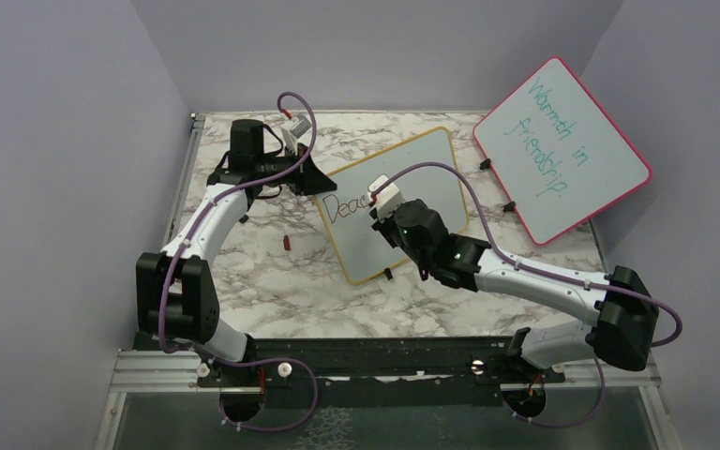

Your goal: Write a sentence on the whiteboard

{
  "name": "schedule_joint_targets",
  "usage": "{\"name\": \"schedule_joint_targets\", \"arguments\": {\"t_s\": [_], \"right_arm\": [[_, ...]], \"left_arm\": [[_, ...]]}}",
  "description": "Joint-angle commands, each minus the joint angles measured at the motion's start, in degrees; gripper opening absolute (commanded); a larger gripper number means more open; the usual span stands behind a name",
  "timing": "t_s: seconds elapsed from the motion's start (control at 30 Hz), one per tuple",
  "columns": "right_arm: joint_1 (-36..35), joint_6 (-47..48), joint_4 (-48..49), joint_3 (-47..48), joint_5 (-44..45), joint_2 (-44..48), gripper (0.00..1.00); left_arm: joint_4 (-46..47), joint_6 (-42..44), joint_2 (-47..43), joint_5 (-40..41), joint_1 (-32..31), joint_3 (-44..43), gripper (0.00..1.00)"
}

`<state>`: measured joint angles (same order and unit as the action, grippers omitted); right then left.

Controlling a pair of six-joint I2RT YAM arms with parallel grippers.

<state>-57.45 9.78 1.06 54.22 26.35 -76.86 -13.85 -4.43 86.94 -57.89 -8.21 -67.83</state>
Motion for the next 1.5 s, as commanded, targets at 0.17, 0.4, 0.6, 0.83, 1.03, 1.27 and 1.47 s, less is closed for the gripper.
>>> {"name": "schedule_joint_targets", "arguments": {"t_s": [0.17, 0.4, 0.6, 0.83, 1.03, 1.27, 1.47], "right_arm": [[1.07, 1.60, 5.71, -0.06, 1.79, 0.03, 0.00], [1.42, 3.38, 8.21, 1.79, 1.31, -1.07, 0.01], [1.84, 4.57, 9.49, 3.53, 0.94, -2.45, 0.00], [2.47, 5.17, 9.93, 4.58, 0.66, -3.38, 0.00], [2.52, 4.37, 7.69, 4.30, -0.51, -3.14, 0.00], [2.52, 3.13, 4.61, 3.39, -2.35, -2.21, 0.00], [2.52, 2.20, 2.63, 2.54, -2.76, -1.60, 0.01]], "left_arm": [[-4.00, 6.18, 2.54, 9.74, 0.21, 0.95, 0.00], [-4.00, 6.18, 2.54, 9.86, 0.21, 0.97, 0.00], [-4.00, 6.18, 2.54, 9.81, 0.21, 0.95, 0.00], [-4.02, 6.18, 2.53, 9.81, 0.21, 0.86, 0.00], [-4.08, 6.25, 2.62, 9.81, 0.21, 0.87, 0.00], [-4.08, 6.27, 2.71, 9.90, 0.30, 0.77, 0.00], [-4.17, 6.27, 2.72, 9.99, 0.30, 0.78, 0.00]]}}
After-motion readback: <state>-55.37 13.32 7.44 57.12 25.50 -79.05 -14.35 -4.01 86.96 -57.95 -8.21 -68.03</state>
